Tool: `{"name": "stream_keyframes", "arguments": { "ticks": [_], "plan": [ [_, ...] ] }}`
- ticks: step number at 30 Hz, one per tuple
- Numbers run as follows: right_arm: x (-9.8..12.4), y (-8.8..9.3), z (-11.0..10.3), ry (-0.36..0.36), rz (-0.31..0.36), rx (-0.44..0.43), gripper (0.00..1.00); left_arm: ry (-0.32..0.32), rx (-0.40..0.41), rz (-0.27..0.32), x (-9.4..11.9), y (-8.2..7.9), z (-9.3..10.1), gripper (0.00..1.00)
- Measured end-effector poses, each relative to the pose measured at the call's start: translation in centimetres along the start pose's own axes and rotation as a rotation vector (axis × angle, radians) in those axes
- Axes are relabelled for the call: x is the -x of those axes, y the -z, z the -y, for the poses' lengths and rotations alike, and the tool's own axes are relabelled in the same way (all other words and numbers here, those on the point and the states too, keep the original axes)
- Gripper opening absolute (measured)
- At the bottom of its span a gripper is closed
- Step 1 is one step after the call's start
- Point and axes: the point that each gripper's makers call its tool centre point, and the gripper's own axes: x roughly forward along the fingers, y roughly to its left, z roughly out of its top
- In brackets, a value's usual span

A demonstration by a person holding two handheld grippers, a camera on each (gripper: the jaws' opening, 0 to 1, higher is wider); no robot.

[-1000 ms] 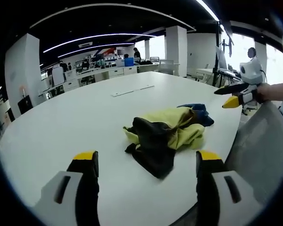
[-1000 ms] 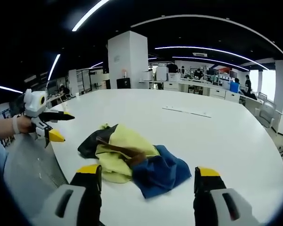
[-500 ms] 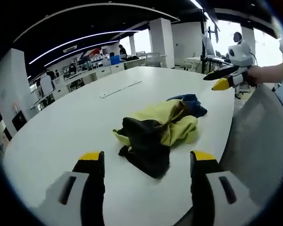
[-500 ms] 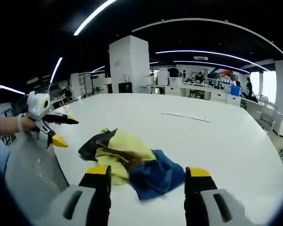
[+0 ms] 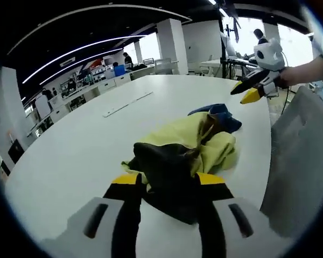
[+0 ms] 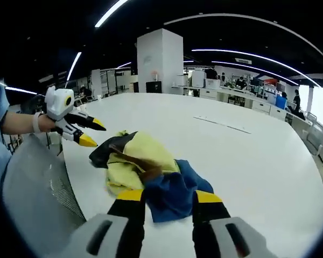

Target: Fold the garment on the visible template until the final outline fits inside the template.

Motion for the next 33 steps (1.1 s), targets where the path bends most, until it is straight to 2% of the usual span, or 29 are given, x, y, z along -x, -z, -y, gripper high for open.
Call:
{"name": "stream_keyframes", "arguments": {
  "ticks": [1,3,5,8,10,13,16,23,26,33],
  "plan": [
    [-0.5,0.1,-0.1,-0.004,-0.006,0.015,0.19,0.006,-0.029,-0.006,-0.3,0.1,0.1,0.34],
    [-1.4,0.5,-0.4,-0.022,-0.025,0.038,0.19,0.005,-0.071,-0.01,-0.8,0.2,0.2,0.3],
    [-2.3,0.9,-0.6,-0.031,-0.043,0.062,0.19,0.005,-0.079,-0.015,-1.3,0.4,0.2,0.27],
    [-3.1,1.2,-0.6,-0.036,-0.064,0.081,0.19,0.004,-0.089,-0.035,-1.8,0.7,0.2,0.17],
    [-3.4,1.0,-0.6,-0.035,-0.055,0.087,0.18,-0.013,-0.121,-0.022,-2.0,0.4,0.1,0.21],
    [-3.4,0.9,-0.7,-0.038,-0.057,0.089,0.18,-0.009,-0.181,-0.021,-2.4,0.1,0.4,0.16],
    [-3.5,1.2,-0.9,-0.038,-0.066,0.114,0.16,0.005,-0.258,-0.026,-2.9,-0.3,0.9,0.16],
    [-3.8,1.8,-0.7,-0.037,-0.089,0.137,0.14,0.024,-0.268,-0.024,-3.5,-0.6,1.5,0.11],
    [-3.9,1.8,-0.3,-0.03,-0.091,0.132,0.13,0.03,-0.216,-0.025,-3.6,-0.6,1.6,0.08],
    [-4.4,1.8,-0.3,-0.025,-0.09,0.155,0.07,0.019,-0.19,-0.03,-3.5,-0.3,1.1,0.05]
  ]
}}
